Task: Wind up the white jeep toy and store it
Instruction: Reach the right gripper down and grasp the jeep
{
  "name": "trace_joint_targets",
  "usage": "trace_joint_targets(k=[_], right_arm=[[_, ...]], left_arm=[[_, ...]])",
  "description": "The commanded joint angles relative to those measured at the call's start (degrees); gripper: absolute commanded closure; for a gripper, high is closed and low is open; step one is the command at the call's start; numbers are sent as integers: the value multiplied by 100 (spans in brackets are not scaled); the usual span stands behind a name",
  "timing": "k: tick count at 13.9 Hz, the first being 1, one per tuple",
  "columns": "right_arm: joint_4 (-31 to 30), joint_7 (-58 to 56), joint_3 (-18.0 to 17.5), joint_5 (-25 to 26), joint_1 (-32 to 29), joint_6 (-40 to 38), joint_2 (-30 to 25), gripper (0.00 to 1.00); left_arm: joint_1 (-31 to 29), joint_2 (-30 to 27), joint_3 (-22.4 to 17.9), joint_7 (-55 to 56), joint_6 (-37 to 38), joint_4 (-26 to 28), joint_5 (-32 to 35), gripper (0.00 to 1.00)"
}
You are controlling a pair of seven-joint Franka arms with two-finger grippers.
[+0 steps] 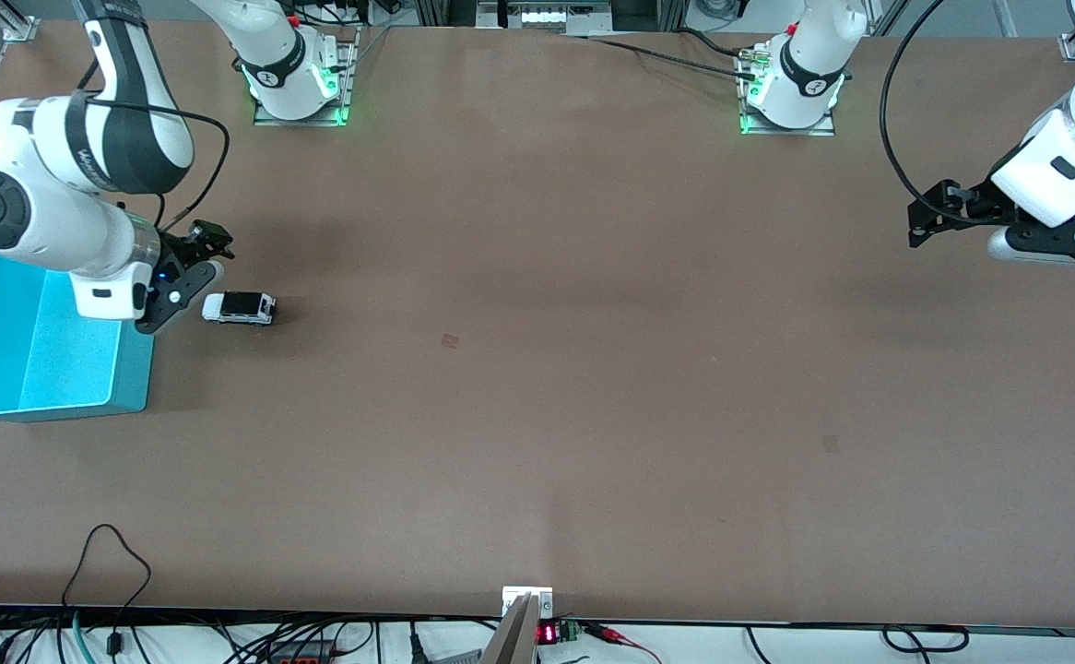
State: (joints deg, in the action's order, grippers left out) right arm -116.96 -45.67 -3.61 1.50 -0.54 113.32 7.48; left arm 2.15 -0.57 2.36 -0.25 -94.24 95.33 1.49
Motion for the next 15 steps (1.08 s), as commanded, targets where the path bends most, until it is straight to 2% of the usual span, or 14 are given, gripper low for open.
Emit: trace_joint_targets(k=[1,4,10,15], right_arm=[[-975,-1359,-8,69,-235,1214,-283,0],[-1574,-2506,-8,60,-386,2350,-177,0],[-2049,-3455,-8,60,-412,3774,358,0],[-2199,-3922,-17,60,-596,4584,807,0]], left_arm=[[31,-101,1,34,46,65,-69,0],[31,-110,2,34,55,65,-69,0],[31,-110,10,-53,116,56,-52,0],[31,-110,28,-2,125,56,-61,0]])
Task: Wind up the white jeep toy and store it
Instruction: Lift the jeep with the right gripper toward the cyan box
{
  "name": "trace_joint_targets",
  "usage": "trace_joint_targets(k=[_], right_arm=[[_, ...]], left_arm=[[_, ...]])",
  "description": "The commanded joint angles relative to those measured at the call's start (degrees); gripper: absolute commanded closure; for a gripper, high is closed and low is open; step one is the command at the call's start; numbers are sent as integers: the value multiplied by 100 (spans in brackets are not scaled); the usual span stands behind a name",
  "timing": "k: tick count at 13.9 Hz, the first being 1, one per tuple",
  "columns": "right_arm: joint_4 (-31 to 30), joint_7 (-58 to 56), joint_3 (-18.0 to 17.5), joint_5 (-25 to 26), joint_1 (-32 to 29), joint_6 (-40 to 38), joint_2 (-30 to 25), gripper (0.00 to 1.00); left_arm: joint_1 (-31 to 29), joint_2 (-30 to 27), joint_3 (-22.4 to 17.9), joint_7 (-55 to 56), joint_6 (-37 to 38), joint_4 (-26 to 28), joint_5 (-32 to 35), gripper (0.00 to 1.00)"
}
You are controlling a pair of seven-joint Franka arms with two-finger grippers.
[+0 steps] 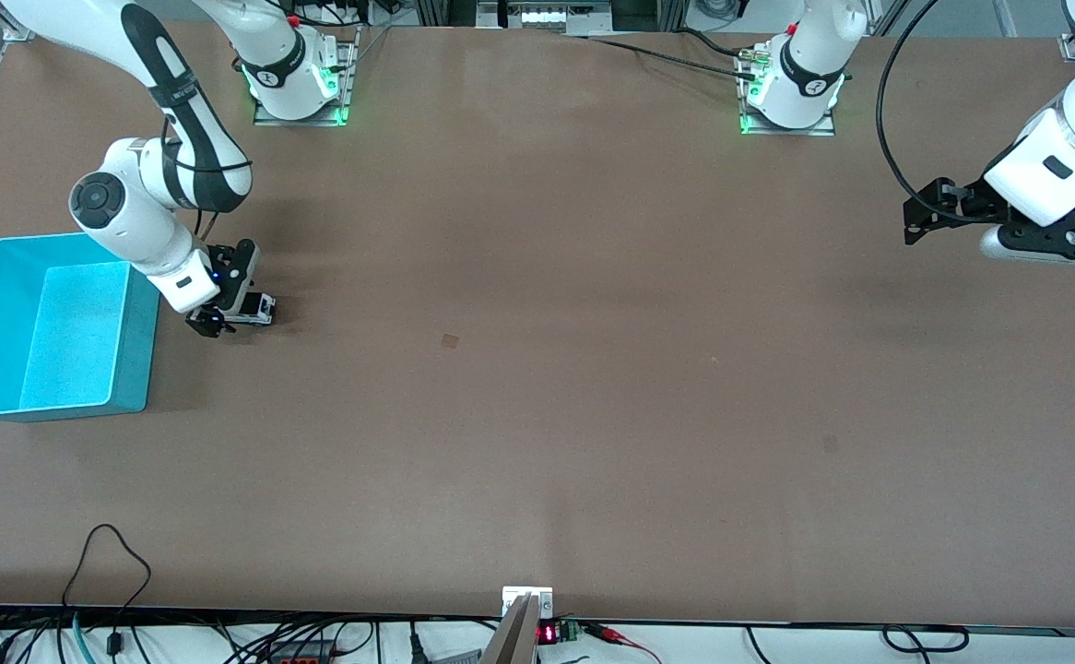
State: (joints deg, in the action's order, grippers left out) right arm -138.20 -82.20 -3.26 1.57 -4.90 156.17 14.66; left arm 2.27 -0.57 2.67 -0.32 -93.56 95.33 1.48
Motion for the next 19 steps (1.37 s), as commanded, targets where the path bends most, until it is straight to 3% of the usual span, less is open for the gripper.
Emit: trace_joint_targets(k=[1,2,3,5,7,8,16,19], right_arm=[[-84,-279,-52,53,-213,318,142,0],[-102,-279,-52,53,-222,318,186,0],[-111,-305,-52,53,-222,318,195,13],[-119,-305,-52,53,-214,292,213,62],[-119,-297,-52,53,-231,283,222,96],[-119,-288,-52,53,-231,274,222,100],[328,-60,-79,-17,-222,107,-209,100],[863,449,-35,-43,-249,-576,-332,100]], left_arm=[[19,-110,-4,6,57,56,-52,0],[19,-110,-4,-47,66,56,-52,0],[19,-110,-4,-47,66,56,-60,0],[19,-110,-13,-47,75,56,-60,0],[19,-110,-13,-38,110,56,-61,0],[19,-110,-13,-38,110,56,-61,0],[19,-118,-13,-12,242,56,-60,0],[19,-118,-13,-12,233,47,-60,0]])
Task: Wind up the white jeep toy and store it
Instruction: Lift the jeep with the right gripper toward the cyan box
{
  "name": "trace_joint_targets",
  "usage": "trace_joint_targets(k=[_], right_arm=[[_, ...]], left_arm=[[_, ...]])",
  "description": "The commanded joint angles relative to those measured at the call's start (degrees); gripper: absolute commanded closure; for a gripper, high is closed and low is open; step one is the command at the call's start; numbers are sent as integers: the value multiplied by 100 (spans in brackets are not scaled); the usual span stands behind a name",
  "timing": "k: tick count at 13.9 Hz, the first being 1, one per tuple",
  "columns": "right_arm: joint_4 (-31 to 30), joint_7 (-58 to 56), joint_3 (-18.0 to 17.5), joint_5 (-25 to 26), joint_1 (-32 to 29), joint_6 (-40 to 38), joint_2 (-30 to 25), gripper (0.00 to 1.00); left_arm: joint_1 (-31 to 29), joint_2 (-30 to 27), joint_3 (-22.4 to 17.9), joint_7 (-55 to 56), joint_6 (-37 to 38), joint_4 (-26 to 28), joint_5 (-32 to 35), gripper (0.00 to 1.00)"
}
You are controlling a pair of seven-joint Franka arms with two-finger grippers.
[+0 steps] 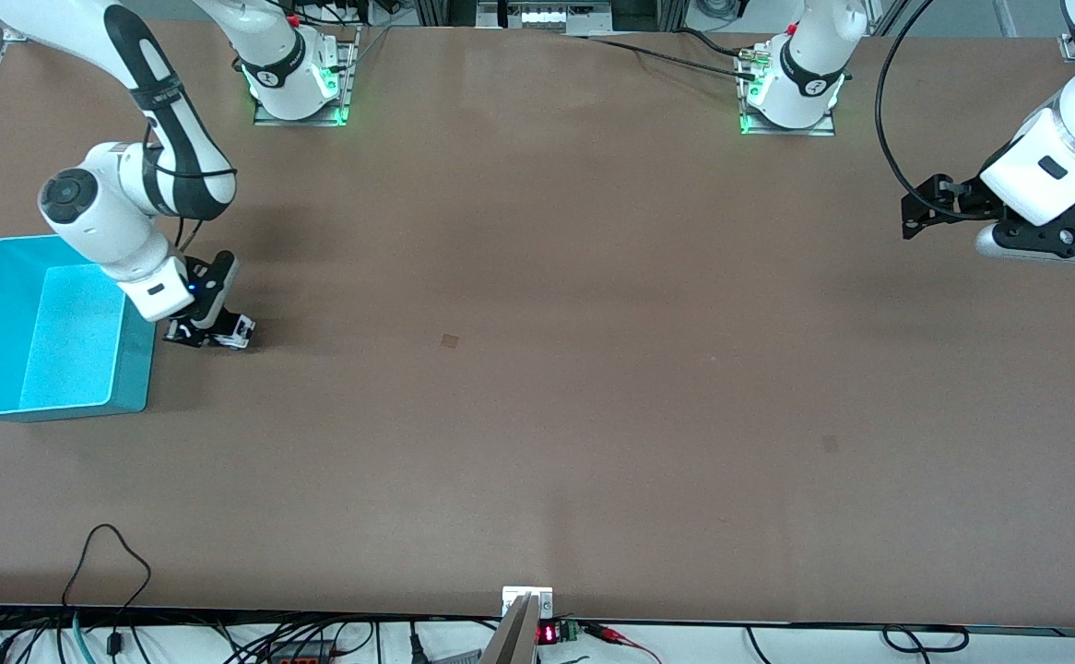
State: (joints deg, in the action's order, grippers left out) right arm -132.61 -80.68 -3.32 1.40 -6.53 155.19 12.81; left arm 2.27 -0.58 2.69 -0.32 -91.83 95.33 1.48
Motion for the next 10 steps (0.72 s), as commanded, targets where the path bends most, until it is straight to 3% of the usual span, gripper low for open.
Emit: trace_joint_targets(k=[1,5,10], right_arm=[[576,463,-11,-26,-85,-776,-164,100],[1491,1323,77,-26,-304,-1955,-147,100],[1581,2809,252,18,-814,-2151,-147,100]], left_arm=[[19,-118,-14,-12,60,47,-52,0],[19,-118,-14,-12,60,47,-52,0],[19,-118,-14,-12,60,47,-52,0]])
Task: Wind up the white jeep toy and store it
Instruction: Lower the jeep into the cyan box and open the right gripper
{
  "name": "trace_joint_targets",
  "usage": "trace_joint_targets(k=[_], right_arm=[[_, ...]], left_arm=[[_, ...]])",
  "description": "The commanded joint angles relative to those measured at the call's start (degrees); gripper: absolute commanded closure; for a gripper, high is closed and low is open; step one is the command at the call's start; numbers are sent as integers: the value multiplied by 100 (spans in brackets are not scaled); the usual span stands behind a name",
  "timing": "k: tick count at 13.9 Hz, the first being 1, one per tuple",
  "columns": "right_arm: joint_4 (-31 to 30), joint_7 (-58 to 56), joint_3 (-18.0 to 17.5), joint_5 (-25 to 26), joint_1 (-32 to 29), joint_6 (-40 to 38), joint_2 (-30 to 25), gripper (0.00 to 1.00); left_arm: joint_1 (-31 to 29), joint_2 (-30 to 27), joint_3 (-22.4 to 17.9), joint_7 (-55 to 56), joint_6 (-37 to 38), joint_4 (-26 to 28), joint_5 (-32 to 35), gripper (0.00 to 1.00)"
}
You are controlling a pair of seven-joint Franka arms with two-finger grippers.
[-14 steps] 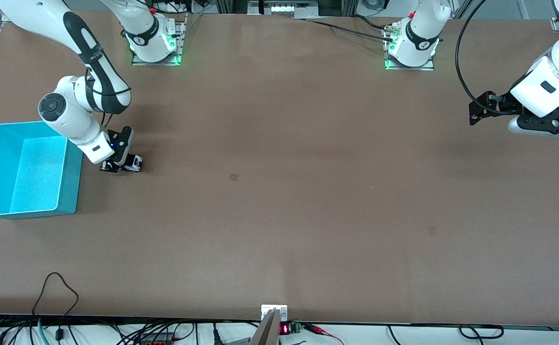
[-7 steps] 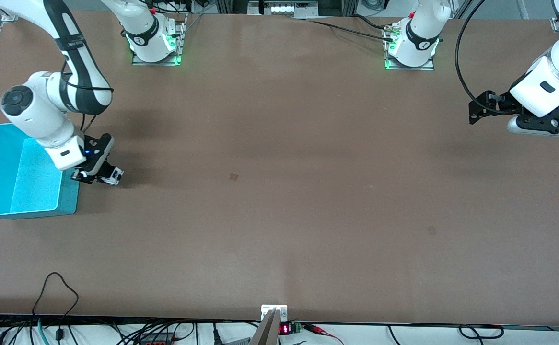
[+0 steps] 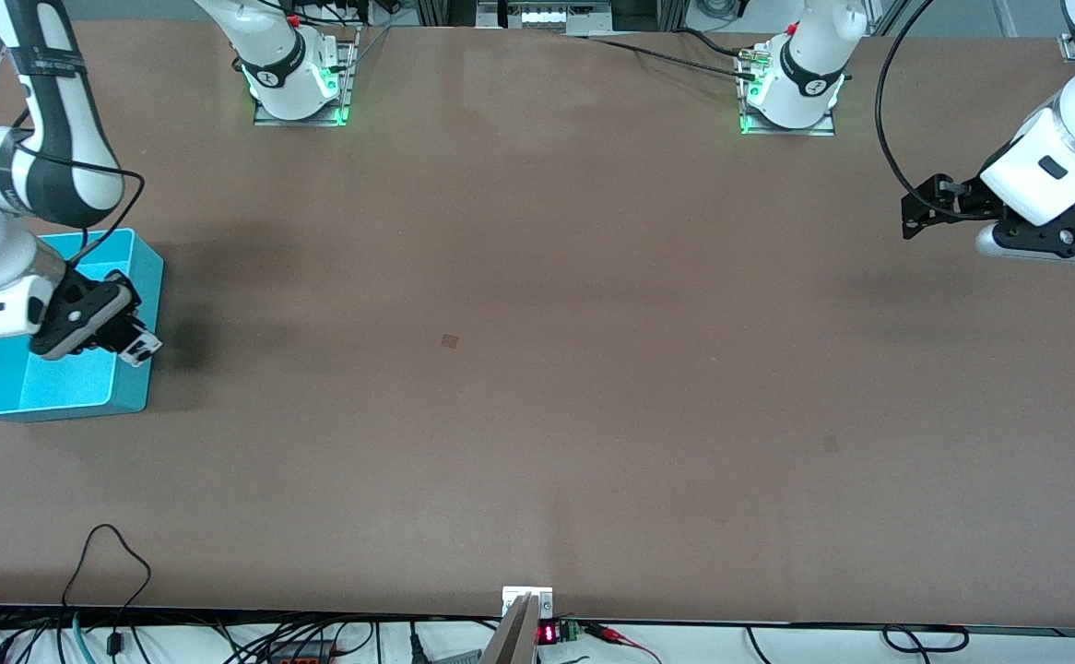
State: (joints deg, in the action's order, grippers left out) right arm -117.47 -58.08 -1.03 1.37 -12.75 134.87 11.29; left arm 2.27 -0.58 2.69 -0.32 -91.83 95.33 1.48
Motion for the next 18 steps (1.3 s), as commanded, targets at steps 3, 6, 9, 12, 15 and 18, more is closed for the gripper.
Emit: trace_joint_targets(k=[3,6,9,12,15,18], right_arm=[[49,1306,42,30,-526,-119,57,100],[32,1798,50,22,-860,-110,179,100],[14,2185,50,22,-1194,-101,373,100],[14,2231,50,22,-1493,30,662,100],[5,2222,50,30,-1660,390,1066,100],[5,2222,50,22,-1696,583,1296,100]], left_arm=[[19,-118,-14,-3,69,47,-52,0],[19,-118,-14,-3,60,47,-52,0],[19,-118,-5,5,78,47,-52,0],[19,-118,3,6,78,47,-52,0],[19,-118,3,6,78,47,-52,0],[19,-118,3,6,78,47,-52,0]])
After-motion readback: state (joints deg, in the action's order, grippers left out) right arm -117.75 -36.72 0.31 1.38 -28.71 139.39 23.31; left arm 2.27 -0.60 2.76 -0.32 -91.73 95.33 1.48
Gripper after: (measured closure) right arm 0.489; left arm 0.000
